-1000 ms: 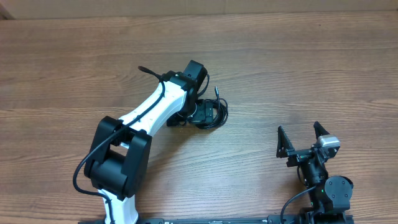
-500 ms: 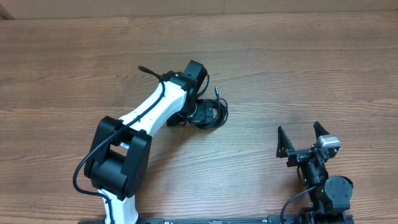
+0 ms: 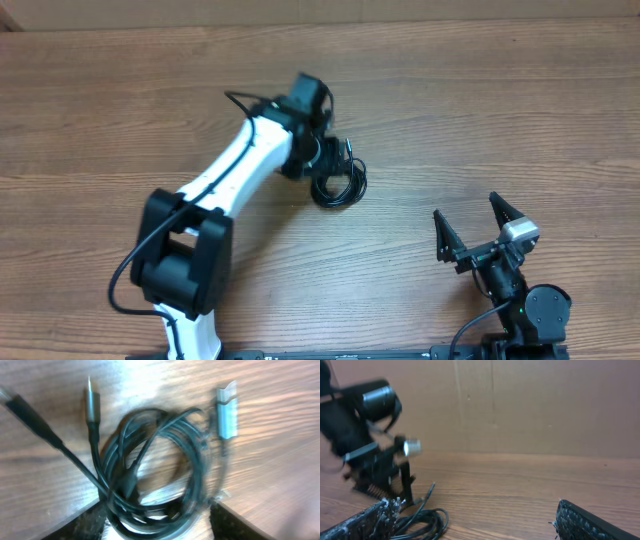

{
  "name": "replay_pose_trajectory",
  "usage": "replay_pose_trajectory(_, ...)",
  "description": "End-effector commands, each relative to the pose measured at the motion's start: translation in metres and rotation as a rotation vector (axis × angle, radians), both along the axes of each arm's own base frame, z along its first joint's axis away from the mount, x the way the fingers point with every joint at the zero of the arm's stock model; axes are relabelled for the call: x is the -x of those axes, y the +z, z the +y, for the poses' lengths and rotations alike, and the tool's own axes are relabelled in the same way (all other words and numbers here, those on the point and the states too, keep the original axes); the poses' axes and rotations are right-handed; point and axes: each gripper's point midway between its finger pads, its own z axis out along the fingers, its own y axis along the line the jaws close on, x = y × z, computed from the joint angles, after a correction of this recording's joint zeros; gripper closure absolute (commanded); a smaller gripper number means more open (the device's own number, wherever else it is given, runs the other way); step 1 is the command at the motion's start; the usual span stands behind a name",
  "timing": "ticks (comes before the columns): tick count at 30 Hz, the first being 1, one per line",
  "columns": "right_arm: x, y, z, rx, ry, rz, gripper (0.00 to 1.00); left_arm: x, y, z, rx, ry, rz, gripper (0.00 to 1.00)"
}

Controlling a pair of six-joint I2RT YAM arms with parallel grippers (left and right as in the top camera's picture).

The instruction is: Untangle cables

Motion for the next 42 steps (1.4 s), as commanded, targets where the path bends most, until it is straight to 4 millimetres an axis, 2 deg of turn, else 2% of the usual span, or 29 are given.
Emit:
replay_pose_trajectory(1, 0.016, 0.064, 0.003, -0.038, 0.030, -0.114, 0.00, -0.021, 0.124, -0.007, 0.263, -0.078, -0.191, 0.69)
replay_pose_trajectory(2, 0.017, 0.068, 0.003, -0.045, 0.026, -0.113, 0.00, -0.022, 0.145, -0.001, 0.274, -0.050, -0.221, 0.77)
replay_pose_trajectory(3, 0.020, 0.083, 0.001, -0.062, 0.020, -0.111, 0.00, -0.022, 0.161, 0.005, 0.280, -0.017, -0.243, 0.90)
replay_pose_trajectory(4, 0.020, 0.091, 0.001, -0.062, 0.020, -0.111, 0.00, -0.019, 0.172, 0.011, 0.289, 0.014, -0.249, 0.96)
replay_pose_trajectory(6, 0.018, 0.120, 0.001, -0.061, 0.020, -0.100, 0.00, -0.002, 0.189, 0.026, 0.283, 0.078, -0.225, 0.96)
replay_pose_trajectory(9, 0.005, 0.143, 0.004, -0.058, 0.030, -0.047, 0.00, 0.019, 0.179, 0.039, 0.221, 0.133, -0.129, 0.96)
replay_pose_trajectory(13, -0.025, 0.157, 0.012, -0.049, 0.067, 0.123, 0.00, 0.043, 0.160, 0.046, 0.169, 0.147, 0.000, 0.96)
replay_pose_trajectory(15, -0.045, 0.157, 0.013, -0.048, 0.067, 0.227, 0.00, 0.044, 0.155, 0.052, 0.136, 0.174, 0.013, 0.96)
replay_pose_trajectory(18, -0.068, 0.150, 0.018, -0.048, 0.084, 0.378, 0.00, 0.032, 0.144, 0.082, -0.020, 0.348, -0.011, 0.96)
replay_pose_trajectory(19, -0.076, 0.143, 0.019, -0.047, 0.085, 0.460, 0.00, 0.031, 0.141, 0.093, -0.070, 0.414, -0.013, 0.96)
replay_pose_trajectory(21, -0.082, 0.127, 0.024, -0.054, 0.109, 0.599, 0.00, 0.030, 0.140, 0.098, -0.097, 0.443, -0.017, 0.96)
replay_pose_trajectory(25, -0.074, 0.096, 0.052, -0.115, 0.281, 0.785, 0.00, 0.027, 0.136, 0.099, -0.117, 0.409, -0.036, 0.94)
replay_pose_trajectory(28, -0.065, 0.072, 0.067, -0.174, 0.381, 0.931, 0.02, 0.020, 0.123, 0.097, -0.113, 0.406, -0.042, 0.87)
replay_pose_trajectory(29, -0.063, 0.061, 0.067, -0.186, 0.381, 0.989, 0.22, 0.018, 0.117, 0.096, -0.115, 0.401, -0.041, 0.87)
replay_pose_trajectory(30, -0.062, 0.054, 0.067, -0.190, 0.375, 1.021, 0.64, 0.018, 0.112, 0.096, -0.118, 0.396, -0.038, 0.87)
replay_pose_trajectory(31, -0.062, 0.046, 0.067, -0.196, 0.372, 1.058, 0.86, 0.017, 0.107, 0.095, -0.120, 0.389, -0.036, 0.87)
replay_pose_trajectory(32, -0.061, 0.036, 0.067, -0.204, 0.368, 1.105, 0.96, 0.017, 0.101, 0.095, -0.122, 0.381, -0.031, 0.87)
replay_pose_trajectory(35, -0.061, 0.013, 0.071, -0.220, 0.364, 1.213, 0.94, 0.016, 0.080, 0.094, -0.127, 0.380, -0.013, 0.87)
replay_pose_trajectory(36, -0.061, 0.009, 0.072, -0.232, 0.358, 1.237, 0.80, 0.016, 0.075, 0.094, -0.127, 0.380, -0.012, 0.86)
replay_pose_trajectory(37, -0.062, 0.002, 0.077, -0.252, 0.351, 1.281, 0.53, 0.016, 0.068, 0.093, -0.123, 0.378, -0.008, 0.83)
replay_pose_trajectory(40, -0.063, -0.015, 0.089, -0.271, 0.350, 1.359, 0.38, 0.015, 0.052, 0.083, -0.079, 0.363, 0.012, 0.60)
replay_pose_trajectory(42, -0.066, -0.028, 0.097, -0.271, 0.333, 1.403, 0.37, 0.013, 0.041, 0.074, -0.042, 0.349, 0.017, 0.55)
